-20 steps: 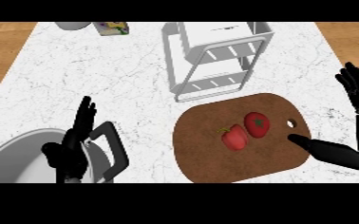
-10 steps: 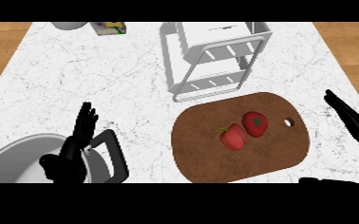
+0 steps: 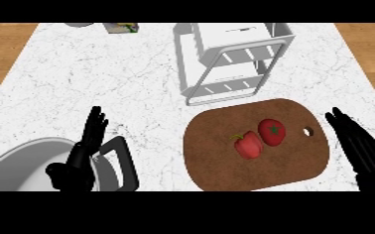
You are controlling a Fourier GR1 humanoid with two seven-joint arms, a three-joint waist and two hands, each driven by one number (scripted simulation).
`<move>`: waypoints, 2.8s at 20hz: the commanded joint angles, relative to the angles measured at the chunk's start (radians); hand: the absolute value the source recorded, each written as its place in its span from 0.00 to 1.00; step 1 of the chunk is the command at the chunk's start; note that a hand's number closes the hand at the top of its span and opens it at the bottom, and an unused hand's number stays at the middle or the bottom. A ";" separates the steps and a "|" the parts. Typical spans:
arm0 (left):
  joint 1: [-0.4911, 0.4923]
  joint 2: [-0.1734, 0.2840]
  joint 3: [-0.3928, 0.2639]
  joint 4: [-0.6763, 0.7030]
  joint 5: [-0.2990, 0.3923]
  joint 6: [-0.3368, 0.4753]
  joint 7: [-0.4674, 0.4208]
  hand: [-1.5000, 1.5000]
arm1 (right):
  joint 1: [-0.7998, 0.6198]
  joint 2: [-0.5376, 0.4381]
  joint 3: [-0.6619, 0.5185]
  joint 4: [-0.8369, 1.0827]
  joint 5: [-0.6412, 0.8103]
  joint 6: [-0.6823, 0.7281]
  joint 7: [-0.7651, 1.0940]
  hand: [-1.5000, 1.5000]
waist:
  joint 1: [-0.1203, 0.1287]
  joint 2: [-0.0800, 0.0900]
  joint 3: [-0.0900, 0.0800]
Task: Pick the bell pepper from the cutting board and place it in the tiered basket
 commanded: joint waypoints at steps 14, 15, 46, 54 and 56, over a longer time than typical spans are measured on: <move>-0.033 0.038 -0.018 0.165 0.024 -0.025 0.046 0.50 | -0.226 0.288 0.340 0.158 0.436 0.286 0.446 0.00 | 0.036 0.022 -0.030; -0.053 0.032 -0.003 0.146 0.037 -0.012 0.072 0.50 | -0.197 0.286 0.350 0.167 0.451 0.262 0.434 0.00 | 0.024 0.017 -0.028; -0.033 0.029 -0.042 0.173 0.060 -0.002 0.024 0.50 | -0.314 0.565 0.266 0.527 0.485 0.452 0.483 0.00 | 0.017 0.019 -0.028; -0.014 0.032 -0.056 0.144 0.061 0.017 0.024 0.50 | -0.322 0.584 0.228 0.558 0.464 0.461 0.439 0.00 | 0.021 0.015 -0.028; -0.040 0.071 -0.030 0.121 0.070 0.027 0.067 0.50 | -0.331 0.556 0.182 0.582 0.446 0.450 0.401 1.00 | 0.021 0.015 -0.027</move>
